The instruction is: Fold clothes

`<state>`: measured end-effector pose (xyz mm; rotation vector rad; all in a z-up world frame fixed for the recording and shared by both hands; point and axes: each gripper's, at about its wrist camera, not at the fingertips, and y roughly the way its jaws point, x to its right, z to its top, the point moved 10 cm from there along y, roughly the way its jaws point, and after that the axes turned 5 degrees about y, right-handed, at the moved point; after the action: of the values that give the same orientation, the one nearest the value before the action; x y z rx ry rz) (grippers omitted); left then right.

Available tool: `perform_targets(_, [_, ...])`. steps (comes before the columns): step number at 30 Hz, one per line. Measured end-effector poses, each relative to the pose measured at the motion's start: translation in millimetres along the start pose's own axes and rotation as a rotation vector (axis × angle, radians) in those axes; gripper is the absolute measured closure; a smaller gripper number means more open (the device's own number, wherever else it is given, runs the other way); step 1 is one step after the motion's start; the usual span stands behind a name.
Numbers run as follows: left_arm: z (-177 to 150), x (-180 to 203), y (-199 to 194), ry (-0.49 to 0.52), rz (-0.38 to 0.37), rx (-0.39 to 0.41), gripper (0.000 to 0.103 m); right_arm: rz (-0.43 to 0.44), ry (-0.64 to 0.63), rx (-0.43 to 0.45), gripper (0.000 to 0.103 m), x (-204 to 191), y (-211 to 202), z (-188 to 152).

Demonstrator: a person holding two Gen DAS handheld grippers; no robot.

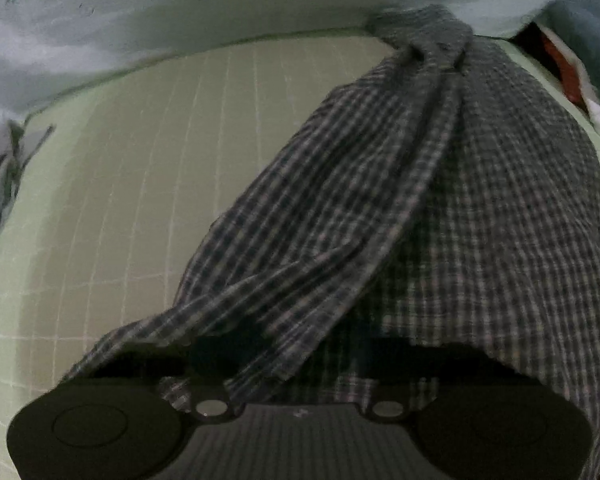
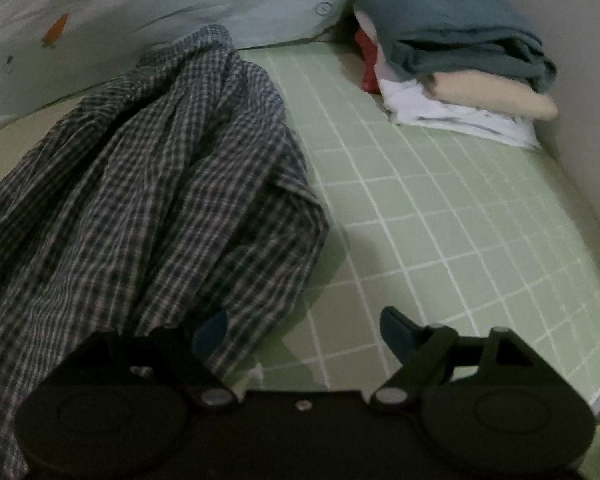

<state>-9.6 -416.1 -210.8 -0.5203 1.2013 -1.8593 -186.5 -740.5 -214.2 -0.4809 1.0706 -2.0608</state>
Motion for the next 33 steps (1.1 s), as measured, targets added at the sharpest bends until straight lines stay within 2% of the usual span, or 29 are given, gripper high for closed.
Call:
perform_targets(4, [15,-53,-9,-0.097,0.031,0.048,0.101,-0.015,0.026,-0.005,0.019,-7,1,0])
perform_targets(8, [41,-137,-24,-0.164,0.133,0.118,0.101,-0.031,0.046,0.004,0.019,-23,-1,3])
perform_targets(11, [62,-213,-38,-0.241,0.181,0.163,0.101,-0.047,0.066,0.013,0.019,-40,-7,3])
perform_targets(14, [78,-278,-44,-0.288,0.233,0.188,0.101,-0.067,0.083,0.022,0.019,-59,-14,1])
perform_targets(19, [87,-373,-39,-0.333,0.326,0.205,0.101,-0.110,0.127,0.039,0.019,-97,-29,-6])
perform_targets(20, [87,-387,-36,-0.341,0.334,0.202,0.097,-0.116,0.131,0.044,0.019,-105,-32,-8])
perform_targets(22, [84,-403,-28,-0.354,0.327,0.181,0.088,-0.128,0.119,0.061,0.018,-117,-38,-11])
perform_targets(24, [80,-408,-20,-0.346,0.310,0.170,0.054,-0.157,0.125,0.092,0.012,-123,-44,-13])
perform_targets(25, [78,-406,-16,-0.331,0.296,0.170,0.045,-0.169,0.142,0.109,0.000,-123,-48,-13])
perform_targets(26, [76,-403,-13,-0.318,0.284,0.171,0.029,-0.168,0.166,0.120,0.000,-121,-50,-14])
perform_targets(27, [73,-395,-13,-0.307,0.274,0.174,0.021,-0.166,0.190,0.129,0.000,-120,-53,-15])
perform_targets(30, [59,-363,-21,-0.281,0.246,0.182,0.019,-0.108,0.233,0.111,0.000,-114,-57,-23])
perform_targets(33, [43,-325,-29,-0.265,0.216,0.184,0.017,-0.092,0.255,0.086,0.000,-100,-50,-33])
